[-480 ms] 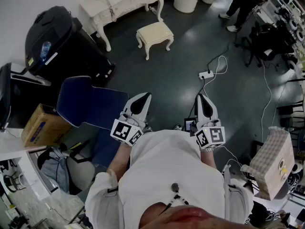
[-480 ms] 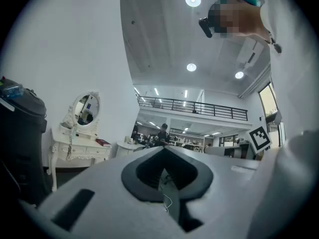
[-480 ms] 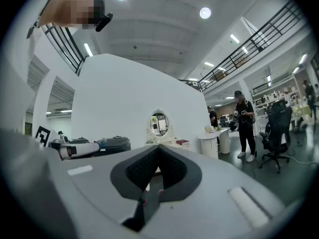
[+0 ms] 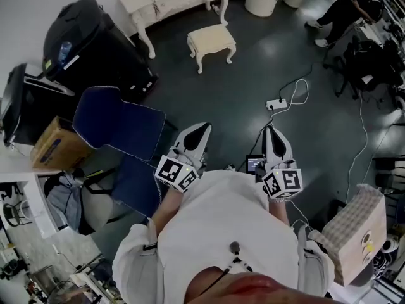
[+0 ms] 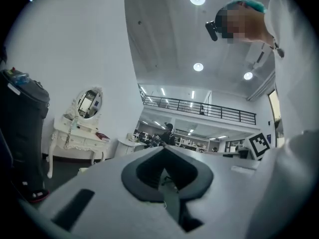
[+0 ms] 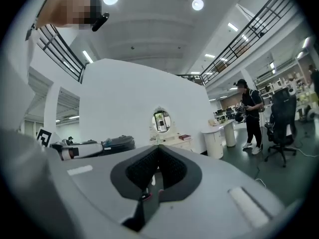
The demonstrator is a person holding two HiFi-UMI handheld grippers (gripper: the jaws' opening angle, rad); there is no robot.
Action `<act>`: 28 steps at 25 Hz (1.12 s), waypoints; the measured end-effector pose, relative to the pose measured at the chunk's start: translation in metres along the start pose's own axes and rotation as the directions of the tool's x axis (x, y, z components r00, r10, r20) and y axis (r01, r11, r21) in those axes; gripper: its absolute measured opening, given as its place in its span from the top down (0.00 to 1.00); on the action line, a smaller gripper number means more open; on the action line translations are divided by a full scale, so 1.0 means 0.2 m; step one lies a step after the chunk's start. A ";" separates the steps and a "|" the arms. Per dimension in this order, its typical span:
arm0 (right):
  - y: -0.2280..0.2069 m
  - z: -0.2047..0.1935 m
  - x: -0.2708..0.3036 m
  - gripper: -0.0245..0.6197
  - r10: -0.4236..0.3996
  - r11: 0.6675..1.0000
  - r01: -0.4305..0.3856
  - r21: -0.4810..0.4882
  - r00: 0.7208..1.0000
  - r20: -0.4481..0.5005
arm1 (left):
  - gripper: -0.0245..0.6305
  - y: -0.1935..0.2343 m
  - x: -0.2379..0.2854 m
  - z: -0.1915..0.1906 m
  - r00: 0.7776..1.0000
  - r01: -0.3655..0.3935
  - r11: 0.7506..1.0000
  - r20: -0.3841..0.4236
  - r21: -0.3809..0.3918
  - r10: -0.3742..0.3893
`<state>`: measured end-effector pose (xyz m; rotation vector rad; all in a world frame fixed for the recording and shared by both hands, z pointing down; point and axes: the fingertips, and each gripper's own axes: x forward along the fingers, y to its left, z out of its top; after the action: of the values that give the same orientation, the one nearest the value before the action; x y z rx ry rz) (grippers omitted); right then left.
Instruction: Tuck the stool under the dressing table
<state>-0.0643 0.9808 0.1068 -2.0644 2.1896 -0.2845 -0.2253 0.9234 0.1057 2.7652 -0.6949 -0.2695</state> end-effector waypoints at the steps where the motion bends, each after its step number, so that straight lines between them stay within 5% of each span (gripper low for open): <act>1: -0.04 -0.01 -0.03 0.95 0.010 1.000 -0.010 -0.006 1.000 -0.006 | 0.96 -0.03 0.01 -0.02 1.000 -0.017 1.000 -0.006 0.011 0.017; 7: -0.25 -0.02 -0.11 0.95 0.022 1.000 -0.022 0.003 0.999 -0.030 | 0.95 -0.05 0.06 -0.09 0.986 -0.157 0.987 -0.045 0.028 0.158; 16: -0.36 -0.06 0.10 0.95 0.030 0.999 -0.028 0.034 0.998 -0.053 | 0.95 0.11 0.13 -0.11 0.973 -0.221 0.974 -0.061 0.051 0.224; 21: -0.40 -0.03 0.32 0.95 0.010 1.000 -0.009 0.010 0.998 -0.060 | 0.95 0.31 0.31 -0.12 0.976 -0.207 0.978 -0.067 0.007 0.207; 28: -0.42 0.06 0.68 0.95 -0.015 1.000 0.013 -0.023 0.996 -0.083 | 0.95 0.56 0.61 0.09 0.990 -0.143 0.988 0.002 0.063 0.143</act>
<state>0.0123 0.8397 0.1192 -2.1169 2.2355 -0.3552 -0.1733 0.7655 0.1105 2.7568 -0.9113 -0.2176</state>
